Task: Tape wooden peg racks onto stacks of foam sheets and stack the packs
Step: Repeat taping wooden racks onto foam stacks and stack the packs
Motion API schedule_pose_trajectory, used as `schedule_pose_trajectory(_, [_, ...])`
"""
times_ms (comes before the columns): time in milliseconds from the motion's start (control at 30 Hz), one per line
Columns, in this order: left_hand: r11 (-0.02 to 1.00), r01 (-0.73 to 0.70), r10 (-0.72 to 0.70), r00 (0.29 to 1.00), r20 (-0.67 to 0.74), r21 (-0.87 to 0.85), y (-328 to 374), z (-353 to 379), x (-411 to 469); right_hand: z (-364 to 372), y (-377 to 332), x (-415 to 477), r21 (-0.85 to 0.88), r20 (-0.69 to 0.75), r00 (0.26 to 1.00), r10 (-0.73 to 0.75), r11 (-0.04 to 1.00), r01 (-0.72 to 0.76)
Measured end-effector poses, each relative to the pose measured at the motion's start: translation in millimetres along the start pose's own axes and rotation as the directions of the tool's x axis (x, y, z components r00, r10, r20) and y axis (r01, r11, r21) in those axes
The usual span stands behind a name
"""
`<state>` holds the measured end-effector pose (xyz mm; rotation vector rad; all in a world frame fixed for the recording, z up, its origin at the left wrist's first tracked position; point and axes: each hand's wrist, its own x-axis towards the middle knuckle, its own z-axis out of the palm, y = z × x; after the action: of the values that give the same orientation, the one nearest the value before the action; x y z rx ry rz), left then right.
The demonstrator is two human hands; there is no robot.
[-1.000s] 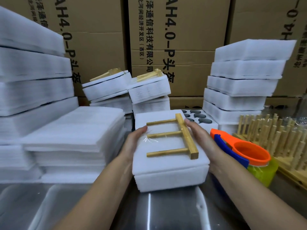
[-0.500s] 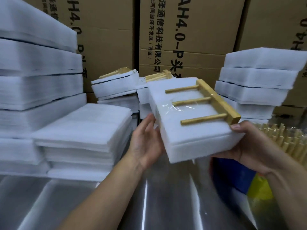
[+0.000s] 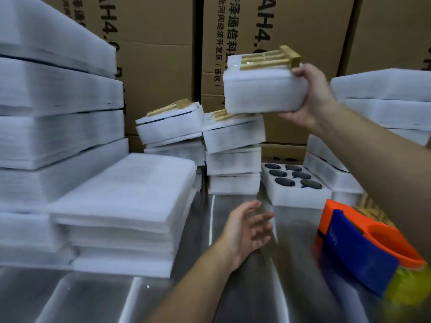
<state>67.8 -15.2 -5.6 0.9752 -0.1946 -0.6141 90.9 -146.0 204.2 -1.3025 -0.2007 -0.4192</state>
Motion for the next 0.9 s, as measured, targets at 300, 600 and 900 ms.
schedule_pose_trajectory(300, [0.990, -0.073, 0.076, 0.997, -0.021, 0.121, -8.0, -0.5, 7.3, 49.6, 30.4, 56.6, -0.209, -0.171, 0.984, 0.054, 0.974, -0.089])
schedule_pose_trajectory(600, [0.980, -0.109, 0.113, 0.993, -0.019, 0.167, -8.5, 3.7, 5.0, 45.0, 42.4, 62.9, -0.667, -0.192, 0.971, -0.143, 0.744, -0.022])
schedule_pose_trajectory(900, [0.975, -0.115, 0.120, 0.993, -0.011, 0.191, -10.5, 1.4, 6.6, 32.8, 64.7, 55.4, -0.722, -0.136, 0.940, -0.312, 0.681, 0.122])
